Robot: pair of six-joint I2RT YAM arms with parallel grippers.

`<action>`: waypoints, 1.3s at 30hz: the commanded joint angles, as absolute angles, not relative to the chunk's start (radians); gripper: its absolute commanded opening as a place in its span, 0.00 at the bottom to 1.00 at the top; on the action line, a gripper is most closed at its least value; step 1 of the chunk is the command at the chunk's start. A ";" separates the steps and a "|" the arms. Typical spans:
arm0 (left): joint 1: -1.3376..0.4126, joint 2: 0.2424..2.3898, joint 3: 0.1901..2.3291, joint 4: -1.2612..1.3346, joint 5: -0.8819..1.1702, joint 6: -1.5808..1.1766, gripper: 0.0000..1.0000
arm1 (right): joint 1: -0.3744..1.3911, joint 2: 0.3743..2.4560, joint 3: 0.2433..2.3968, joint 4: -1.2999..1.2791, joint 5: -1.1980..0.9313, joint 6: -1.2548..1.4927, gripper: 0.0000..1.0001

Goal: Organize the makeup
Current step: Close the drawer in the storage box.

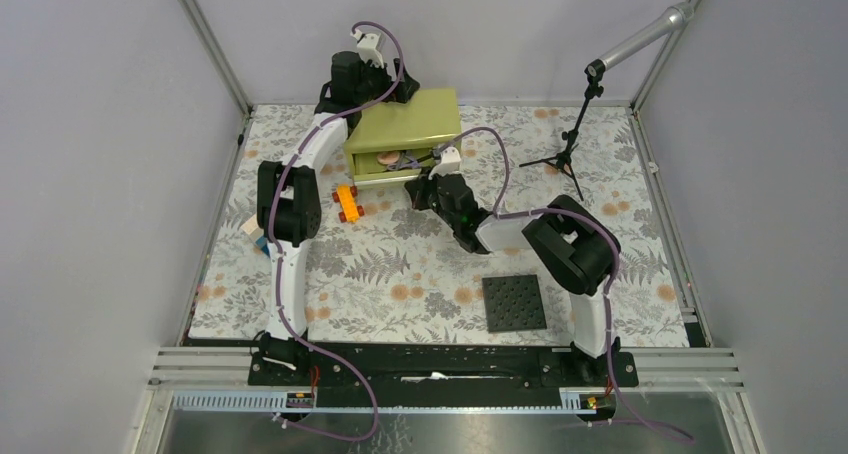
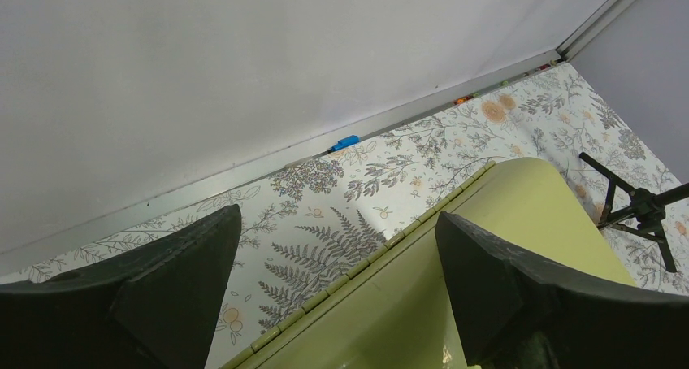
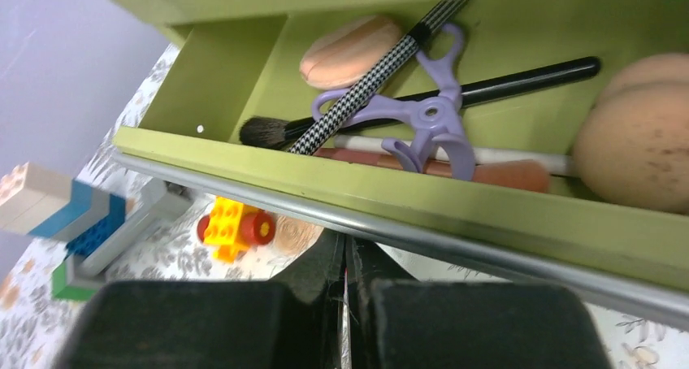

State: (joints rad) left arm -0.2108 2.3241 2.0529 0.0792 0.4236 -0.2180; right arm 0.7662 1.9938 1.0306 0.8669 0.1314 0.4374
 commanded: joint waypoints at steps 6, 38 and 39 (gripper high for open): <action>-0.221 2.388 2.044 -0.064 0.489 -0.264 0.93 | 0.767 2.055 1.182 0.992 0.361 0.294 0.00; -0.242 2.248 2.151 -0.189 0.369 -0.280 0.99 | 0.761 1.507 1.045 0.169 0.320 0.210 0.13; -0.241 2.234 2.161 -0.200 0.359 -0.285 0.99 | 0.757 1.470 1.020 0.125 0.316 0.216 0.16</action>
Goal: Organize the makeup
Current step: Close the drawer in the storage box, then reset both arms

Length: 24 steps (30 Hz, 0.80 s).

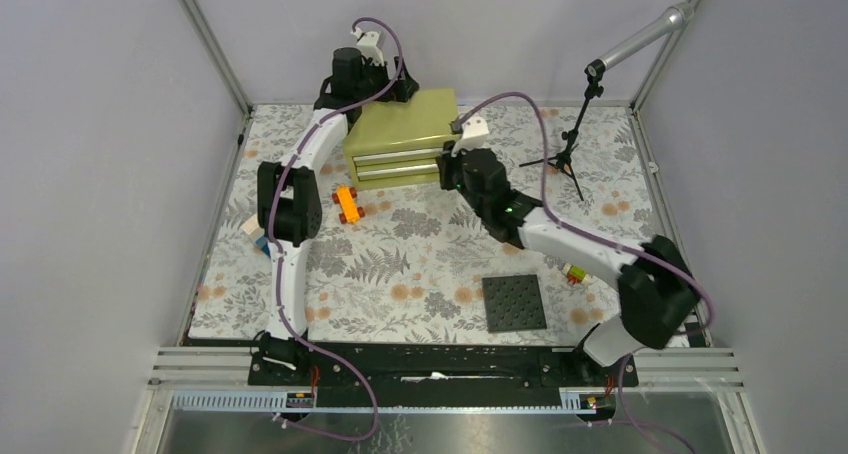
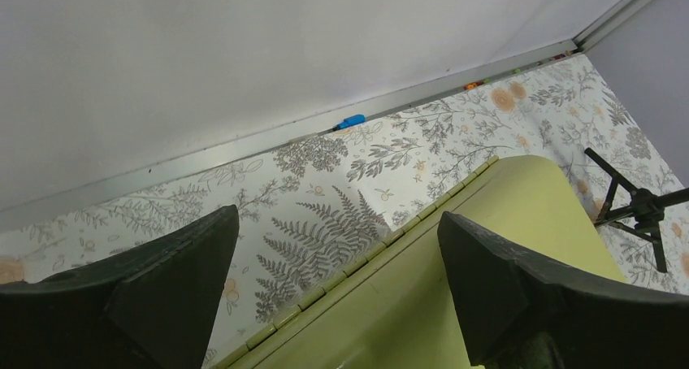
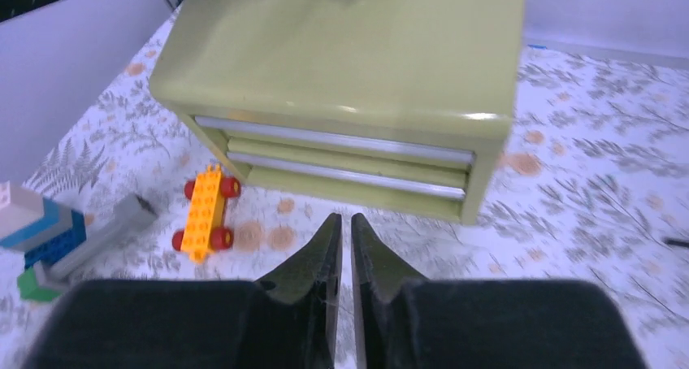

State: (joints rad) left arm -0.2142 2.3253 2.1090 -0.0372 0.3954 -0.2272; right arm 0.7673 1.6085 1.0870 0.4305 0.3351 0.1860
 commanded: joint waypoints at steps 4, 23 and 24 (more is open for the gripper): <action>-0.241 2.194 2.240 -0.300 0.315 -0.315 0.99 | 0.675 1.335 0.955 -0.066 0.267 0.266 0.22; -0.334 1.689 1.791 -0.439 -0.035 -0.440 0.99 | 0.365 1.134 0.750 -0.106 0.046 0.399 0.81; -0.334 1.651 1.744 -0.434 -0.036 -0.443 0.99 | 0.365 1.127 0.743 -0.102 0.055 0.406 0.84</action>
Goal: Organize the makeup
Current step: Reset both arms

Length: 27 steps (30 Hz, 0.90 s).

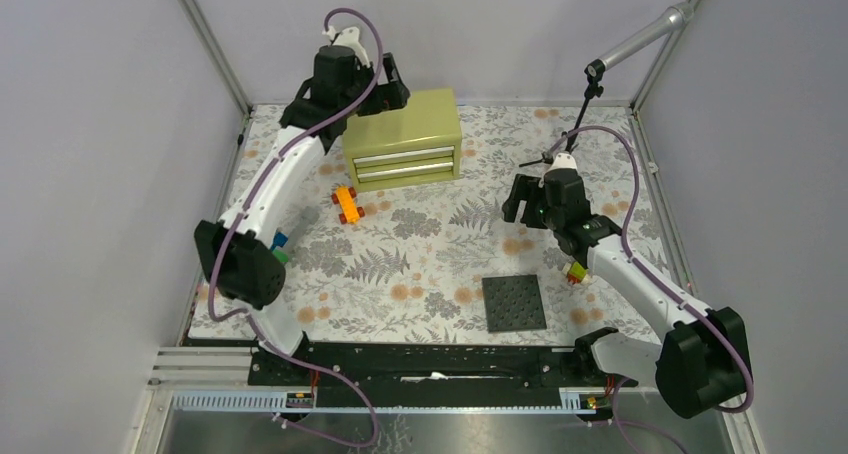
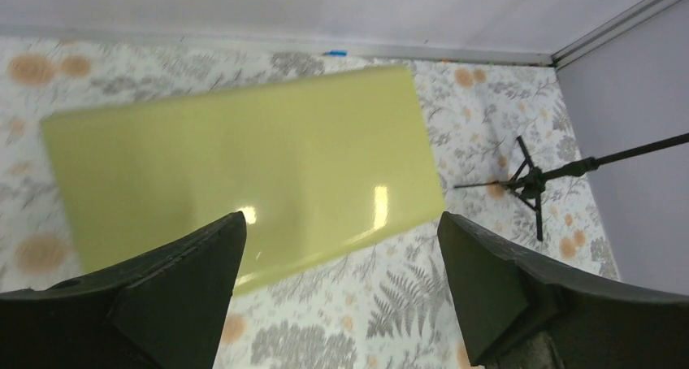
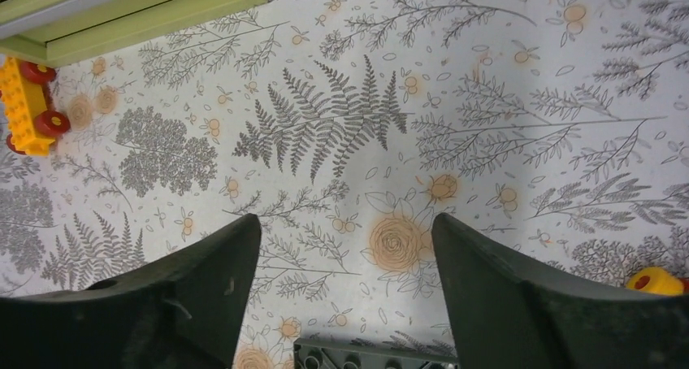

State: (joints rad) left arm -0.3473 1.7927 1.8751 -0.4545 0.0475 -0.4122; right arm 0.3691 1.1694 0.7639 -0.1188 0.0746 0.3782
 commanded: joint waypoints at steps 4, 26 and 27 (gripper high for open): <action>-0.333 1.517 1.557 -0.404 -0.005 -0.410 0.99 | 0.366 1.105 0.709 -0.069 0.049 0.412 1.00; -0.326 1.011 0.926 -0.356 -0.173 -0.314 0.99 | 0.365 1.177 0.822 -0.247 0.248 0.416 0.99; -0.323 1.011 0.924 -0.357 -0.170 -0.314 0.99 | 0.365 1.175 0.818 -0.243 0.251 0.410 1.00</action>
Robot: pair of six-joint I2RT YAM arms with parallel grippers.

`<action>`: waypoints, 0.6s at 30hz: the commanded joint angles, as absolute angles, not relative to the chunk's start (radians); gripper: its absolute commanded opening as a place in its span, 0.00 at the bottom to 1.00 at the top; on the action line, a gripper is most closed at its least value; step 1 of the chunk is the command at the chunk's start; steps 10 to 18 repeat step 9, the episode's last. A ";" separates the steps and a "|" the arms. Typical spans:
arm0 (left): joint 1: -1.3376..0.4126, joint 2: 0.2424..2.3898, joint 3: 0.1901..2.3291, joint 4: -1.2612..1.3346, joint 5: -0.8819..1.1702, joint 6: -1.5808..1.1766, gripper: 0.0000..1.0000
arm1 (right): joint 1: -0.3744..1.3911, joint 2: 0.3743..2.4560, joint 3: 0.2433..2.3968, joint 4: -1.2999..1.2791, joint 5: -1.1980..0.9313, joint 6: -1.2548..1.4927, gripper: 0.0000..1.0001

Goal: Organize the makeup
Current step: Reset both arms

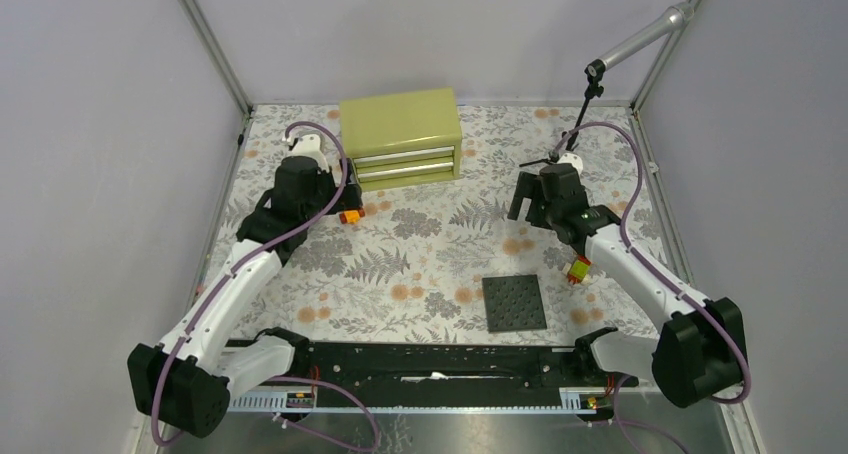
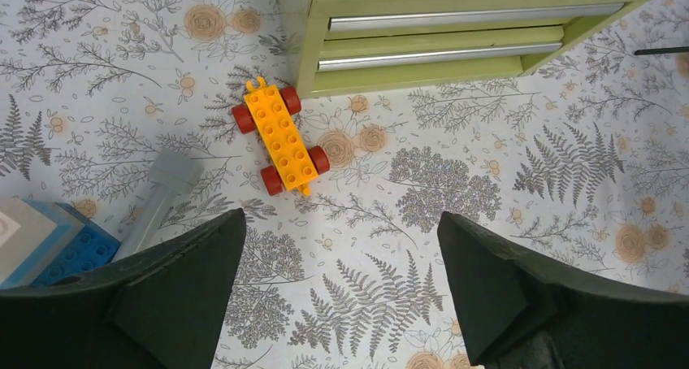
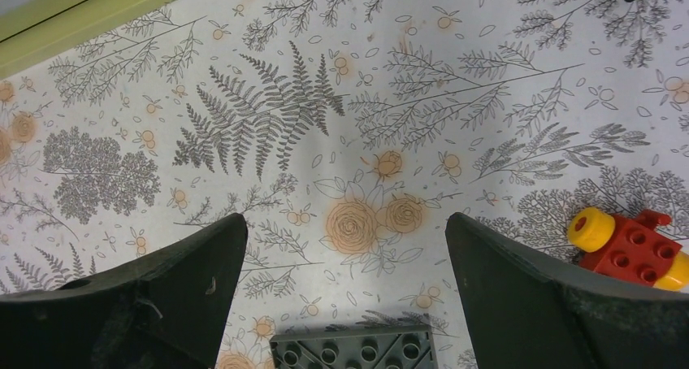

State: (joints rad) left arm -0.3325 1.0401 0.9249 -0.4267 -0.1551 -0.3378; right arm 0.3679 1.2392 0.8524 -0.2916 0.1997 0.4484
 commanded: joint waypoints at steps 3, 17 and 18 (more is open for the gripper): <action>-0.303 1.016 0.926 -0.361 -0.162 -0.318 0.99 | 0.364 1.187 0.818 -0.251 0.263 0.381 0.99; -0.186 1.015 0.919 -0.329 -0.059 -0.363 0.99 | 0.366 1.209 0.831 -0.266 0.302 0.359 1.00; -0.186 1.015 0.919 -0.329 -0.059 -0.363 0.99 | 0.366 1.209 0.831 -0.266 0.302 0.359 1.00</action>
